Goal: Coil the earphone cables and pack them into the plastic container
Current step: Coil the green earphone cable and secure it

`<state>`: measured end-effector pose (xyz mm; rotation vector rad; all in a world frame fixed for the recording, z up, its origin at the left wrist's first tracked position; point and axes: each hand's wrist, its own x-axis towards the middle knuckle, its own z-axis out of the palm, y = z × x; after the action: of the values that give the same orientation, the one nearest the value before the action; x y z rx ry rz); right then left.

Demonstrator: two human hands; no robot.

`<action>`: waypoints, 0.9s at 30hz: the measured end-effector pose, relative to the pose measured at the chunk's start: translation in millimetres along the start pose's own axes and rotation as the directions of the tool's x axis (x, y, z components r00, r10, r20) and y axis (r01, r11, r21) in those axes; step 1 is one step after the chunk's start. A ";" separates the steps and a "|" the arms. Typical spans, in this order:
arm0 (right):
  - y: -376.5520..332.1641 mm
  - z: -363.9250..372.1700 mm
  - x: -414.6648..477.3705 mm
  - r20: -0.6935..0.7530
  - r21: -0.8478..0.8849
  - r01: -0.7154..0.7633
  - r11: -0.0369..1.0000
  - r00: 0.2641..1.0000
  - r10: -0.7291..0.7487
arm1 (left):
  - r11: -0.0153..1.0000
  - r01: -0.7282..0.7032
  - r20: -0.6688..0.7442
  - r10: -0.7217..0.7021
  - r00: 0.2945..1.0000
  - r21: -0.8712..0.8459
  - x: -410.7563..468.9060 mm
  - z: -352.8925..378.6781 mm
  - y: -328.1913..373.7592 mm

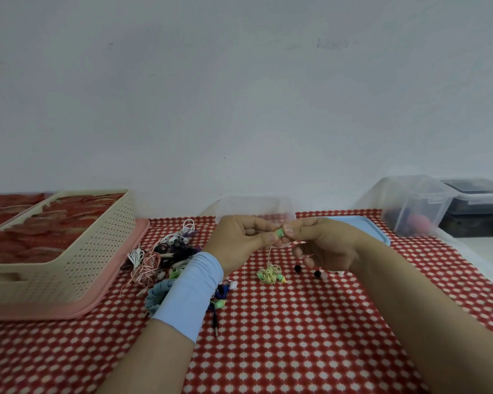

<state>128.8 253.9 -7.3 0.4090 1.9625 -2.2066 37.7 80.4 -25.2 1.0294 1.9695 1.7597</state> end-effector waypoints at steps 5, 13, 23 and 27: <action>2.2 6.5 4.3 -0.022 0.128 0.017 0.992 1.000 -0.014 | 0.997 0.010 -0.057 -0.014 0.998 -0.081 0.5 0.7 0.1; 2.2 14.7 -0.1 -0.246 -0.230 0.372 0.899 0.872 -0.424 | 0.987 0.095 -0.088 -0.106 0.990 -0.127 4.5 -0.5 -7.1; -8.0 14.6 -11.6 -0.150 -0.574 0.354 0.738 0.841 -0.520 | 0.975 0.157 -0.016 -0.161 0.987 -0.157 2.7 -4.9 -1.5; -4.9 15.4 -9.6 -0.113 -0.737 0.361 0.571 0.768 -0.630 | 0.975 0.165 0.007 -0.166 0.986 -0.150 1.7 -6.6 -2.2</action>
<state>135.0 238.7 1.8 0.1402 3.2580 -1.4556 31.6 76.7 -25.5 0.7884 1.8351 1.7889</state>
